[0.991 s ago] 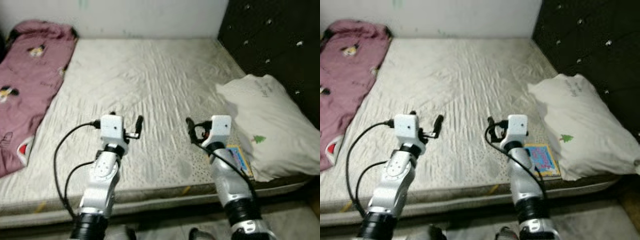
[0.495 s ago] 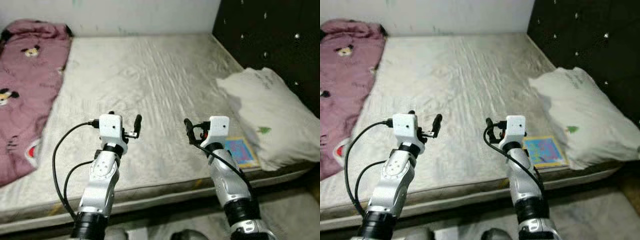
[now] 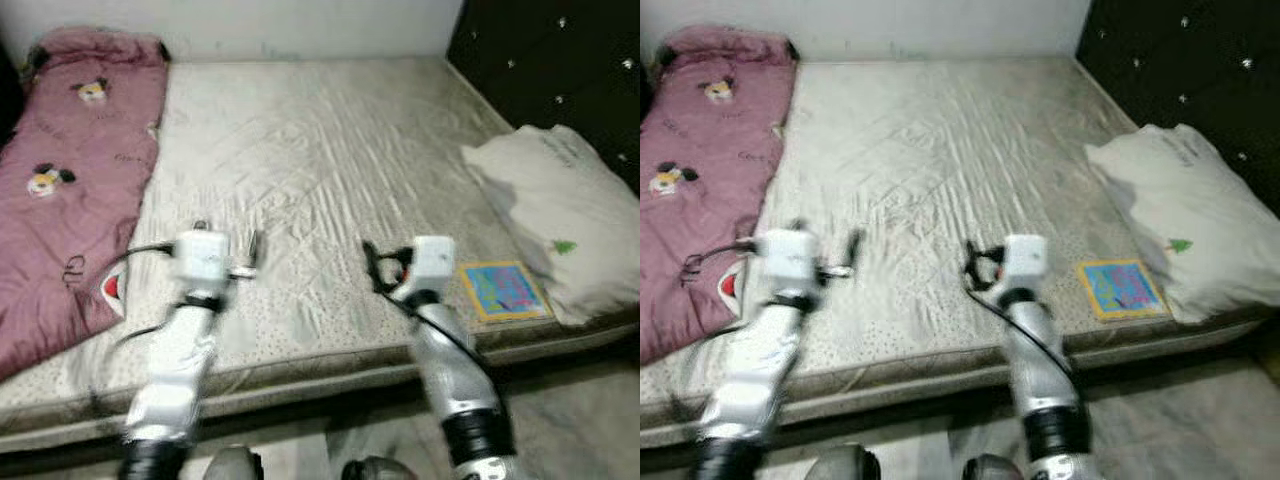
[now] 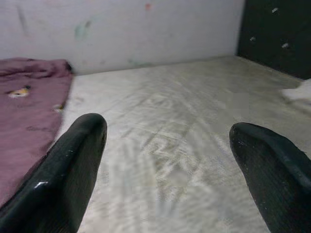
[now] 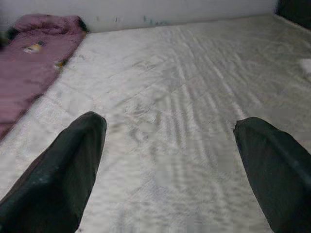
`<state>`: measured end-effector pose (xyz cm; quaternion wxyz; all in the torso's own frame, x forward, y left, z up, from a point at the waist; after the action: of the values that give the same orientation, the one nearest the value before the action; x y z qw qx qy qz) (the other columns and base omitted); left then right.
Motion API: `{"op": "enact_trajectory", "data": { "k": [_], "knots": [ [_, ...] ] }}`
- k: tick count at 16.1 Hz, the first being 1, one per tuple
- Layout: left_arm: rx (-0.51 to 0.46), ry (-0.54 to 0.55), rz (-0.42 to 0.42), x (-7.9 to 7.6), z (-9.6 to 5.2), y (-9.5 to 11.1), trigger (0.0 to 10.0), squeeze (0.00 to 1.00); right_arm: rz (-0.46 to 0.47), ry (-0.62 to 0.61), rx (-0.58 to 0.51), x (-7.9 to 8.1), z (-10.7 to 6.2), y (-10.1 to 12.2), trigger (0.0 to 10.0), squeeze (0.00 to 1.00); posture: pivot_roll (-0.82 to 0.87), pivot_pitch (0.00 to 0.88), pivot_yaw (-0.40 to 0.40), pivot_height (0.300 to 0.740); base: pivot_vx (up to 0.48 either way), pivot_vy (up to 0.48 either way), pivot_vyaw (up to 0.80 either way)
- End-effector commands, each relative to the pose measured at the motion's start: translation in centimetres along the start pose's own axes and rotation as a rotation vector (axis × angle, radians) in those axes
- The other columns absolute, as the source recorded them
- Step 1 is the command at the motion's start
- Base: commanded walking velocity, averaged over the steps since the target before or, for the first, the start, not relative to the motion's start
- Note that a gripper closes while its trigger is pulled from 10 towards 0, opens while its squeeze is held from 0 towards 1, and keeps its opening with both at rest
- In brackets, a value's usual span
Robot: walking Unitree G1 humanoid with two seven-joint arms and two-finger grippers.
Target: Clean up the room
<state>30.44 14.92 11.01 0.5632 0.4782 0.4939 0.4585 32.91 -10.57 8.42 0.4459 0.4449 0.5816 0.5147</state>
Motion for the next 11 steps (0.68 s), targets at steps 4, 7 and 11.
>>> {"op": "enact_trajectory", "data": {
  "k": [4, 7, 11],
  "knots": [
    [0.039, 0.015, -0.047, -0.02, -0.71, -0.43, 10.0, 0.0, -0.011, -0.005, 0.01, -0.4, -0.38, -0.11, 10.0, 0.0, 0.08, 0.065, -0.018, 0.74, 0.0, 0.15, 0.0],
    [0.048, -0.003, -0.067, -0.6, -0.48, -0.38, 10.0, 0.0, -0.017, 0.009, 0.018, -0.13, -0.57, -0.05, 10.0, 0.0, 0.07, 0.068, -0.02, 0.74, 0.0, 0.48, 0.0],
    [0.064, -0.002, -0.088, -0.7, -0.51, -0.51, 10.0, 0.0, -0.014, 0.012, 0.027, -0.22, -0.66, -0.19, 10.0, 0.0, 0.07, 0.072, -0.021, 0.74, 0.0, 0.48, 0.0]
  ]
}}
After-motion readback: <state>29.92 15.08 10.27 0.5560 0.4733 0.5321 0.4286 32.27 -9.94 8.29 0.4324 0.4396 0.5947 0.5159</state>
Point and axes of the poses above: a point about 5 cm out from each wrist's last joint towards the gripper, its own z axis pointing out of the wrist towards the gripper, its own y axis along the axis of the wrist's last joint, x = y × z, the point moved 3 cm from there along z, pointing out of the wrist towards the gripper, and after that the axes turned 12 degrees about -z, right-handed, at the moved point
